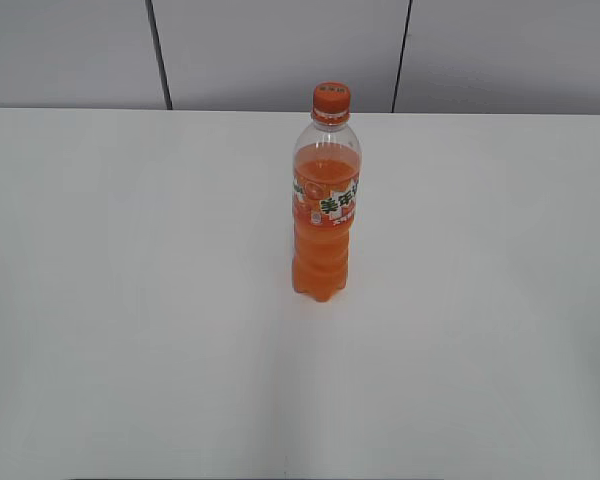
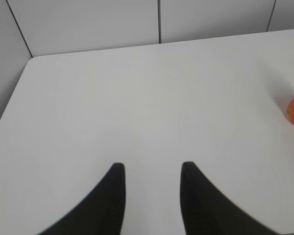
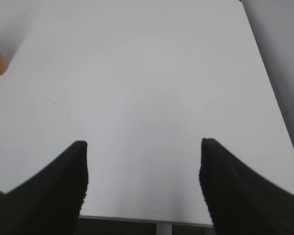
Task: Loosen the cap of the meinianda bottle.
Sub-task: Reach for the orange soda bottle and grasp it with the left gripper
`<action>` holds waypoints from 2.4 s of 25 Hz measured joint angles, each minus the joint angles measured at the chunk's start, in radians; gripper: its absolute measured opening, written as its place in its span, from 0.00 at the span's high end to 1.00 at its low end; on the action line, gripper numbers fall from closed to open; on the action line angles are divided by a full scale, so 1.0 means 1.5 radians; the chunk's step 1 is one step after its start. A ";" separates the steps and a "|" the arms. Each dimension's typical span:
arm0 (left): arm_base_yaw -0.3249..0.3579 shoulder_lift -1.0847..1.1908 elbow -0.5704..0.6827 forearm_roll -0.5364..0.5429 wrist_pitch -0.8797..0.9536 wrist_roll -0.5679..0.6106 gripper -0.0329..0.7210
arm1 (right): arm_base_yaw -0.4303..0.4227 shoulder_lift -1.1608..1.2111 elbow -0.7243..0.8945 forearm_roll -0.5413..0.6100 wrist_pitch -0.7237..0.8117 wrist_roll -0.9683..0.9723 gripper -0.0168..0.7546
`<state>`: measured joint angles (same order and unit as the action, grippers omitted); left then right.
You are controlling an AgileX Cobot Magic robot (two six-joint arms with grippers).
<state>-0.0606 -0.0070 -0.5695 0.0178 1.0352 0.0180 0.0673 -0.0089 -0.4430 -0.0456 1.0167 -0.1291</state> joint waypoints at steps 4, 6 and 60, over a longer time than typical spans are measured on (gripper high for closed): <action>0.000 0.000 0.000 0.000 0.000 0.000 0.63 | 0.000 0.000 0.000 0.000 0.000 0.000 0.29; 0.000 0.000 0.000 0.000 0.000 0.000 0.63 | 0.000 0.000 0.000 0.000 0.000 0.000 0.29; 0.000 0.353 -0.001 0.031 -0.547 0.000 0.39 | 0.000 0.000 0.000 0.000 0.000 0.000 0.29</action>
<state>-0.0606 0.5227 -0.5708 0.0646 0.2150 0.0180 0.0673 -0.0089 -0.4430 -0.0456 1.0167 -0.1291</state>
